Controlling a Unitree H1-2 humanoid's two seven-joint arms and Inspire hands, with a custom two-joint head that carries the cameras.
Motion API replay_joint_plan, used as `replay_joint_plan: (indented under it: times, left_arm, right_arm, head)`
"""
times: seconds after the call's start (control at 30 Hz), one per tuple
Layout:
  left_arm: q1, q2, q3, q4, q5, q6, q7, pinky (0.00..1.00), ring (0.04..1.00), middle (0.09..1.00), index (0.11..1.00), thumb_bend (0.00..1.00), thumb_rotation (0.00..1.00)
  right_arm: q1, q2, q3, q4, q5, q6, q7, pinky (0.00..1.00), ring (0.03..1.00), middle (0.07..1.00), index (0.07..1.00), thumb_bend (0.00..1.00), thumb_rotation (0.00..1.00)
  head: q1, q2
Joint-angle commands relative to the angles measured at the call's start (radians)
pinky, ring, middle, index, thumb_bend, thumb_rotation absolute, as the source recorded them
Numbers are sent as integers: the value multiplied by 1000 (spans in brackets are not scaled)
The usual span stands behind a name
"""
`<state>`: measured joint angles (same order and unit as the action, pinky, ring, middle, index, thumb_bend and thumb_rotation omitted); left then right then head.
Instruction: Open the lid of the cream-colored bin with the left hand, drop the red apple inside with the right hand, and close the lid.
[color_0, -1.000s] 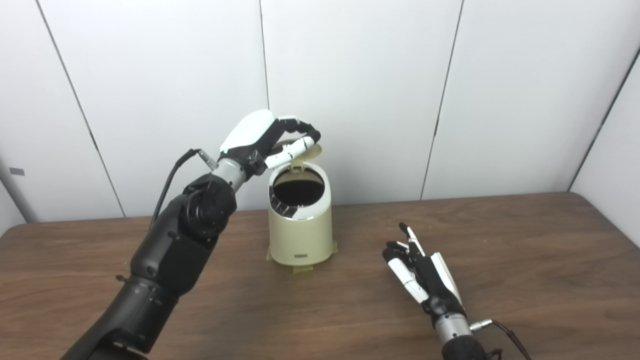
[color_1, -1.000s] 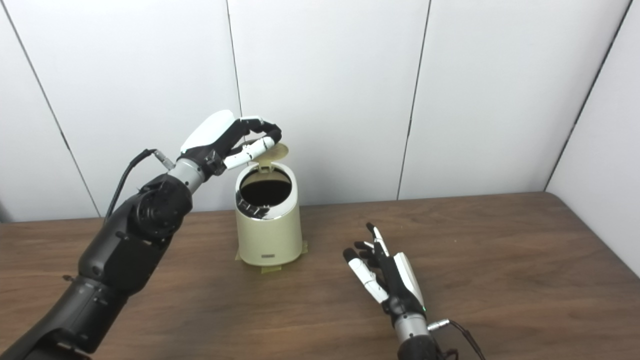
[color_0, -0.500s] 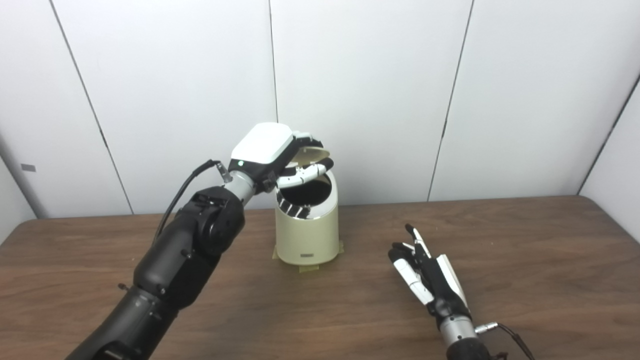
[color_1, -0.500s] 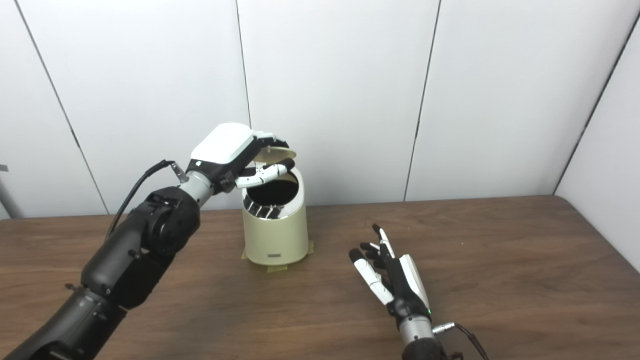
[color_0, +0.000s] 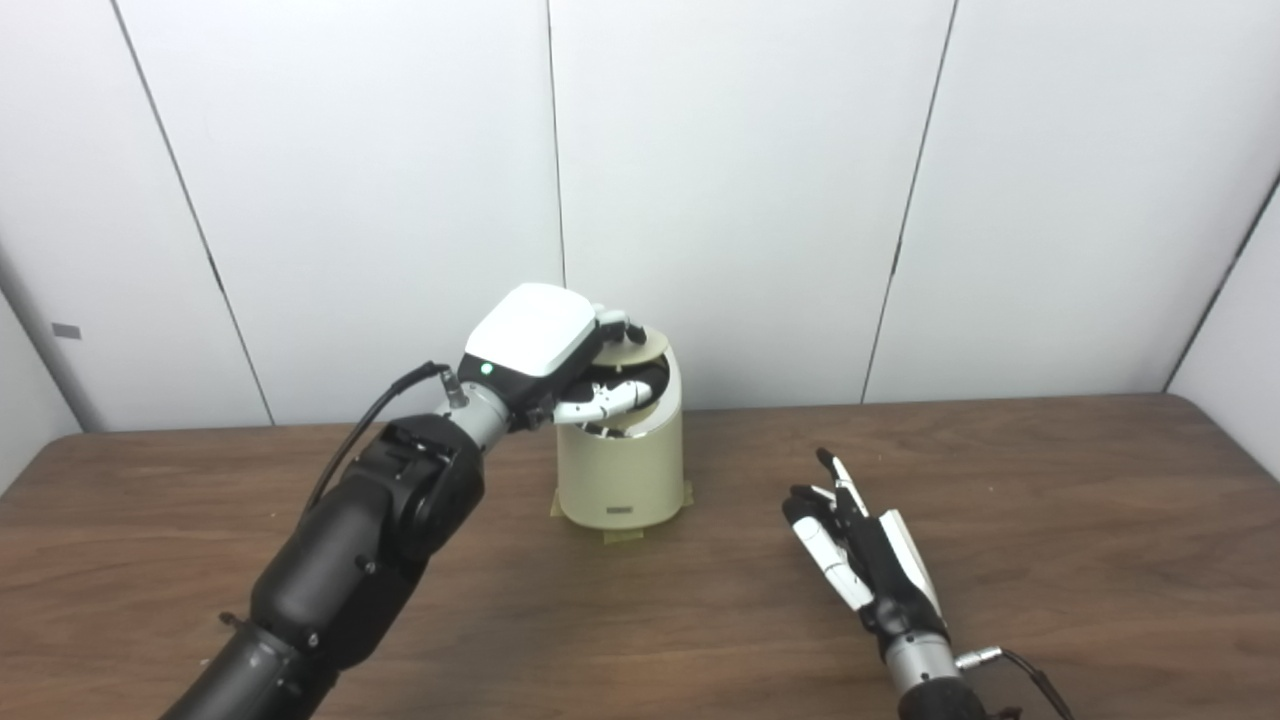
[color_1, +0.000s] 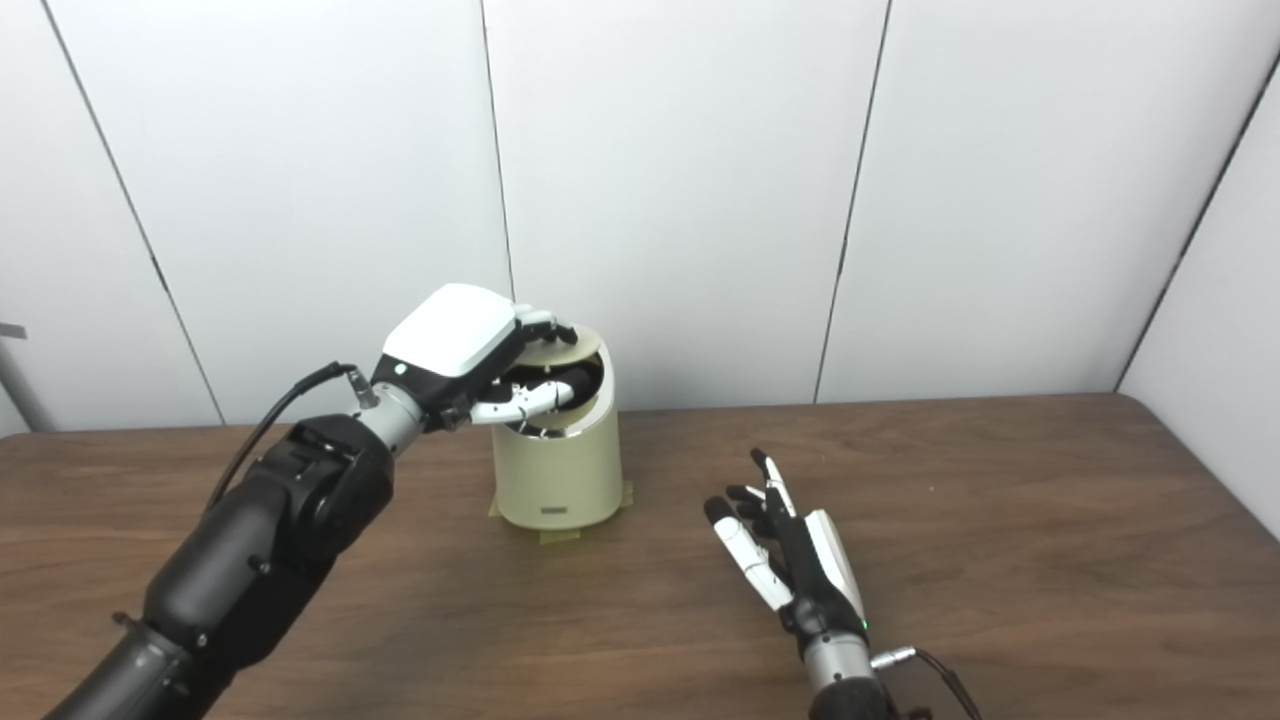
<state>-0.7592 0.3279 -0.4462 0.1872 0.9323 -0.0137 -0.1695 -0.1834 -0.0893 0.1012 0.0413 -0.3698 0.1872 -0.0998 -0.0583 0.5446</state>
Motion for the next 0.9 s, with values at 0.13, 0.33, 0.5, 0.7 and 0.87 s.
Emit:
replay_joint_plan:
  times: [0.13,0.33,0.5,0.7,0.87]
  left_arm:
    - [5,12,-8,-73,90,21,5,860,801,780,791,439,1000]
    - [56,8,-8,-115,131,36,-13,925,856,850,863,443,1000]
    - [83,6,-17,-117,172,18,28,905,851,845,858,447,1000]
    - [98,-7,-36,-119,217,21,30,954,871,854,865,449,1000]
    - [95,-14,-44,-100,232,29,17,939,862,849,849,459,1000]
  right_arm:
    - [-14,4,5,4,2,12,11,810,824,826,980,552,1000]
    - [-13,3,3,0,0,19,12,794,815,819,979,555,1000]
    - [-9,0,0,-5,4,35,19,794,809,815,979,538,992]
    - [-4,-1,4,-4,3,38,23,777,803,817,976,507,984]
    - [-4,-6,1,-5,5,39,25,808,814,816,981,498,989]
  head:
    - [-1,2]
    - [-5,5]
    - [-1,9]
    - [-5,14]
    - [-4,18]
